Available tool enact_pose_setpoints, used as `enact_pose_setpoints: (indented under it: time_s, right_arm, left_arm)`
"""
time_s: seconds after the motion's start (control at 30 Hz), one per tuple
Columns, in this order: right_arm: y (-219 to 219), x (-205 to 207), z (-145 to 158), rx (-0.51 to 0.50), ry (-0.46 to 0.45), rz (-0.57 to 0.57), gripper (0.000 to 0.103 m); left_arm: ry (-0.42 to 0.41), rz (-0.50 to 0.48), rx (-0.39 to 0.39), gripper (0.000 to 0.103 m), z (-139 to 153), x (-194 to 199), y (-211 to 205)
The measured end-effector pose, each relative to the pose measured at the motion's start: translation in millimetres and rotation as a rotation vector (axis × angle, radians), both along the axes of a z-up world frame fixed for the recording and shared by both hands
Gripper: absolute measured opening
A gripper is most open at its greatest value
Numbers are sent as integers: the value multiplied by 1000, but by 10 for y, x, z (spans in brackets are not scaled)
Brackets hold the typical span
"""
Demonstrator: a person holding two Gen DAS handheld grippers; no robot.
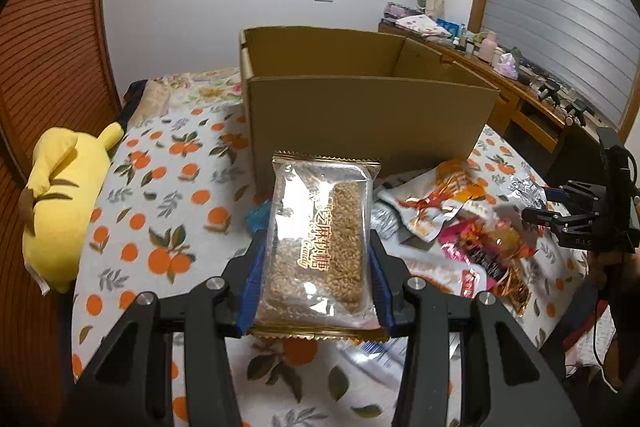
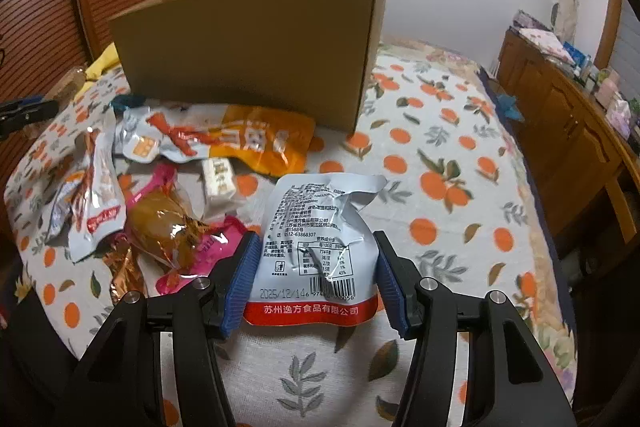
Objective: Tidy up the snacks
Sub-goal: 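Lift both held packets and carry them over the cardboard box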
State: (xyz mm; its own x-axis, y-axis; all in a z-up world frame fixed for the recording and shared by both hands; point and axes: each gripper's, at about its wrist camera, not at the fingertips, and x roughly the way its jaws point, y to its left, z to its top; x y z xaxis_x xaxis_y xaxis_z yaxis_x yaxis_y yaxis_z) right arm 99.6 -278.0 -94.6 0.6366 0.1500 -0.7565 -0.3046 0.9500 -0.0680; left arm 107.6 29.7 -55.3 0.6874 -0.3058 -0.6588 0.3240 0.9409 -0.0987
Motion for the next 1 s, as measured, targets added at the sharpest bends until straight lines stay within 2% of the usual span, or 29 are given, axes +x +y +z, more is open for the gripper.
enact_pose_setpoints:
  time_s: [0.53, 1.0]
  right_arm:
    - [121, 20, 537, 8, -116, 47, 58]
    - [414, 348, 972, 46, -217, 100, 58]
  left_arm:
    - [-71, -13, -1, 45, 345, 233, -179]
    - [-127, 5, 31, 45, 597, 541, -286]
